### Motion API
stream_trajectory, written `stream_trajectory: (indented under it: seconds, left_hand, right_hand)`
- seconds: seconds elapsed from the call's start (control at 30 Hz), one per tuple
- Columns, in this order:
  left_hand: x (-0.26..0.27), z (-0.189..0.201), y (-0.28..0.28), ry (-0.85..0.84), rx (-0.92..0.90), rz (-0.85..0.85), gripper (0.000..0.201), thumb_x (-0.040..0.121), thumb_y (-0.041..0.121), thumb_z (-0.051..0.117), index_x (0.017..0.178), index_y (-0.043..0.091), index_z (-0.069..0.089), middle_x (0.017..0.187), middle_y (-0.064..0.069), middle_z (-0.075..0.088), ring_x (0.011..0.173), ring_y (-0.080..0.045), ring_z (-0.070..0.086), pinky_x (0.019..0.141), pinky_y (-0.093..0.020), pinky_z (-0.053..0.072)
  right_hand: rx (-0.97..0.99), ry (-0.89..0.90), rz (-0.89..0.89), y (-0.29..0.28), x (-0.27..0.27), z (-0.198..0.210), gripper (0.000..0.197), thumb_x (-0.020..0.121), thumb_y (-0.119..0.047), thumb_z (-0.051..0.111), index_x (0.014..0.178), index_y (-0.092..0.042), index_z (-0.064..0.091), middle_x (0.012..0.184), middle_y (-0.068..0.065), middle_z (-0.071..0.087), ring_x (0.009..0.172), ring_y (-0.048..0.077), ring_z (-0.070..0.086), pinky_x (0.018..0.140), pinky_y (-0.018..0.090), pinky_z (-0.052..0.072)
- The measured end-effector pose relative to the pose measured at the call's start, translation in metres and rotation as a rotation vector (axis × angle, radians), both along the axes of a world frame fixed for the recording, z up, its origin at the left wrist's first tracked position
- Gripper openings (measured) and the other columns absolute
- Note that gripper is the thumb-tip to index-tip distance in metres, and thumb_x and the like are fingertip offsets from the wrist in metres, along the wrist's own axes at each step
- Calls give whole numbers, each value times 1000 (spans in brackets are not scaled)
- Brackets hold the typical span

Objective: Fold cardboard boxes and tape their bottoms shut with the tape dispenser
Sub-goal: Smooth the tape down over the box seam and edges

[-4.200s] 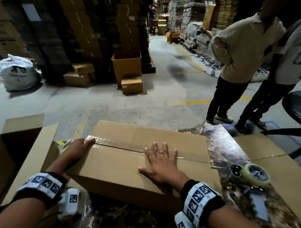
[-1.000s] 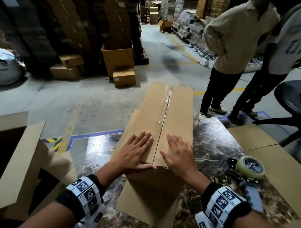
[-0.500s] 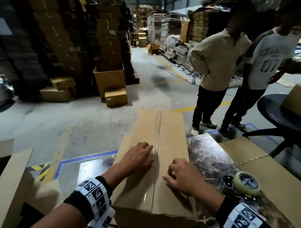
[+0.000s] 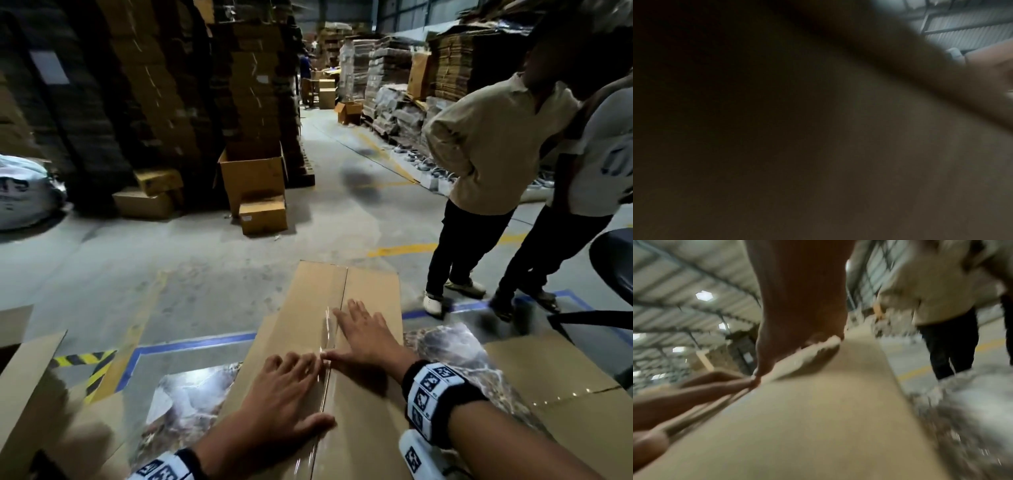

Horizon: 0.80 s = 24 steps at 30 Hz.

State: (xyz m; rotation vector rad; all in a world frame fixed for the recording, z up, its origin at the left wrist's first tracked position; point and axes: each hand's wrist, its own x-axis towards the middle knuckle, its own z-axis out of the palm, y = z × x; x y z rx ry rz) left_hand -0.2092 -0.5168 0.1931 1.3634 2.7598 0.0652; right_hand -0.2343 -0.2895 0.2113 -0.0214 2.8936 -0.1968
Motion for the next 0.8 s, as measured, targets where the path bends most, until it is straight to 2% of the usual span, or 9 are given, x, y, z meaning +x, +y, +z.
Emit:
stream_trajectory:
  seconds: [0.07, 0.17, 0.27, 0.33, 0.43, 0.5, 0.57, 0.7, 0.8]
  left_hand:
    - [-6, 4, 1, 33, -26, -9, 92, 84, 85, 28, 135, 14, 55, 127, -5, 59, 105, -25, 56, 88, -41, 29]
    - [-9, 4, 2, 86, -90, -29, 87, 85, 84, 29, 128, 15, 60, 120, -6, 63, 96, -24, 59, 82, -41, 31]
    - [-9, -4, 0, 106, -88, -57, 86, 85, 84, 28, 128, 17, 62, 123, -6, 64, 99, -22, 59, 84, -40, 33]
    - [-14, 6, -1, 52, -110, -64, 83, 85, 84, 29, 128, 21, 61, 122, -4, 64, 98, -19, 58, 83, -39, 42]
    - [-38, 40, 13, -37, -95, -109, 73, 88, 79, 33, 138, 28, 47, 131, -1, 50, 110, -20, 47, 88, -38, 49]
    - [-54, 52, 29, -171, -99, -43, 84, 85, 80, 27, 149, 26, 32, 145, -4, 37, 128, -23, 35, 105, -39, 39]
    - [-63, 46, 50, -154, -90, 14, 98, 78, 82, 15, 156, 23, 15, 160, -7, 18, 146, -23, 17, 119, -36, 21]
    - [-70, 9, 81, -183, -105, 133, 118, 65, 90, -10, 156, 14, -9, 164, -8, -14, 150, -22, -16, 123, -43, -3]
    - [-71, -8, 83, -145, -111, 166, 106, 82, 86, 5, 153, 11, -17, 156, -3, -27, 146, -21, -25, 121, -44, -11]
  right_hand:
    - [66, -10, 39, 7, -11, -5, 117, 58, -100, 21, 154, -39, -3, 165, 10, -7, 151, 32, -5, 118, 60, 5]
    - [162, 59, 127, 21, -25, -1, 90, 74, -90, 33, 150, -45, 13, 159, 9, 18, 142, 33, 19, 106, 58, 24]
    - [158, 101, 149, 32, -49, 11, 72, 84, -76, 44, 146, -44, 26, 147, 8, 34, 131, 29, 31, 99, 54, 34]
    - [121, 65, 94, 39, -64, 12, 85, 79, -79, 49, 150, -42, 20, 154, 9, 26, 138, 31, 24, 105, 60, 29]
    - [64, -48, -14, 52, -76, 5, 117, 64, -93, 45, 155, -36, 0, 165, 7, -7, 151, 32, -3, 114, 65, 8]
    - [62, -83, -34, 56, -78, 1, 121, 61, -97, 40, 156, -34, -2, 165, 5, -11, 151, 31, -7, 116, 63, 5]
    - [80, -73, -27, 59, -82, 3, 117, 62, -96, 43, 155, -35, 7, 165, 5, -2, 150, 31, 2, 114, 62, 13]
    - [50, -12, -18, 65, -101, 22, 105, 62, -91, 54, 146, -31, 29, 150, 9, 27, 138, 32, 25, 103, 62, 33]
    - [17, -65, -58, 69, -115, 22, 128, 54, -95, 54, 155, -30, 10, 161, 11, 7, 148, 33, 9, 110, 67, 20]
